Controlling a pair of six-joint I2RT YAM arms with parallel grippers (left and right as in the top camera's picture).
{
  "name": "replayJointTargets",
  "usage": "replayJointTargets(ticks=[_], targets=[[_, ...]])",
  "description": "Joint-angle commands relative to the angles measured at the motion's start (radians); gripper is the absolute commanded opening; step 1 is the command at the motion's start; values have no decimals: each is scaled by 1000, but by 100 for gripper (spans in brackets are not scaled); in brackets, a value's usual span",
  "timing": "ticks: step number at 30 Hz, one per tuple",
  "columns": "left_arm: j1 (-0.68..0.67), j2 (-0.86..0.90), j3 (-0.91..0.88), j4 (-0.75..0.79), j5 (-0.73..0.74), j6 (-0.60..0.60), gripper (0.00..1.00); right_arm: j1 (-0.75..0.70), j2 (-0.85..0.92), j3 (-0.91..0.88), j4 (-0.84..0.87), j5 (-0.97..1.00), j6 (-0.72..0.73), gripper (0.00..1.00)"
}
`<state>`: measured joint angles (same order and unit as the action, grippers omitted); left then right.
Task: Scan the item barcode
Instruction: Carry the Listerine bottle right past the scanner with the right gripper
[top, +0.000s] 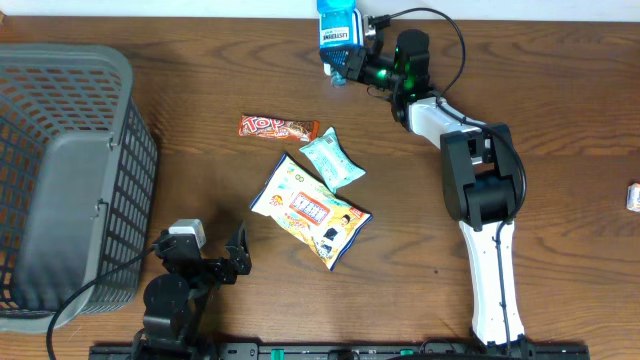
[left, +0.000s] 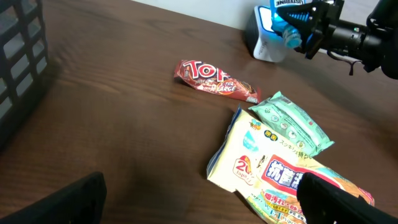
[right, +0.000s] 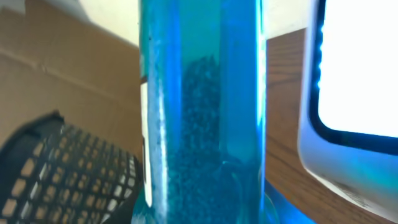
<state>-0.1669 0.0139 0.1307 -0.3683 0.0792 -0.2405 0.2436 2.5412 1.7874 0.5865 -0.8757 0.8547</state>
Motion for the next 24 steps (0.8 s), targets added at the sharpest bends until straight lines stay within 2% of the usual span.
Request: replayJointTargets(ticks=[1, 8, 11, 13, 17, 21, 24], targets=[[-4, -2, -15, -21, -5, -12, 98, -2, -33, 42, 15, -125, -131, 1], [-4, -2, -15, -20, -6, -12, 98, -85, -205, 42, -130, -341, -112, 2], [-4, -2, -15, -21, -6, -12, 98, -134, -298, 42, -341, -319, -243, 2], [-4, -2, -15, -20, -6, -12, 98, -168, -359, 42, -563, -227, -388, 2], [-4, -2, -15, -21, -5, -12, 98, -246, -476, 42, -1039, 116, -682, 1], [-4, -2, -15, -21, -6, -12, 98, -342, -523, 42, -1328, 433, -726, 1], [-4, -2, -15, -20, -6, -12, 98, -431, -518, 37, -1453, 647, -725, 1]])
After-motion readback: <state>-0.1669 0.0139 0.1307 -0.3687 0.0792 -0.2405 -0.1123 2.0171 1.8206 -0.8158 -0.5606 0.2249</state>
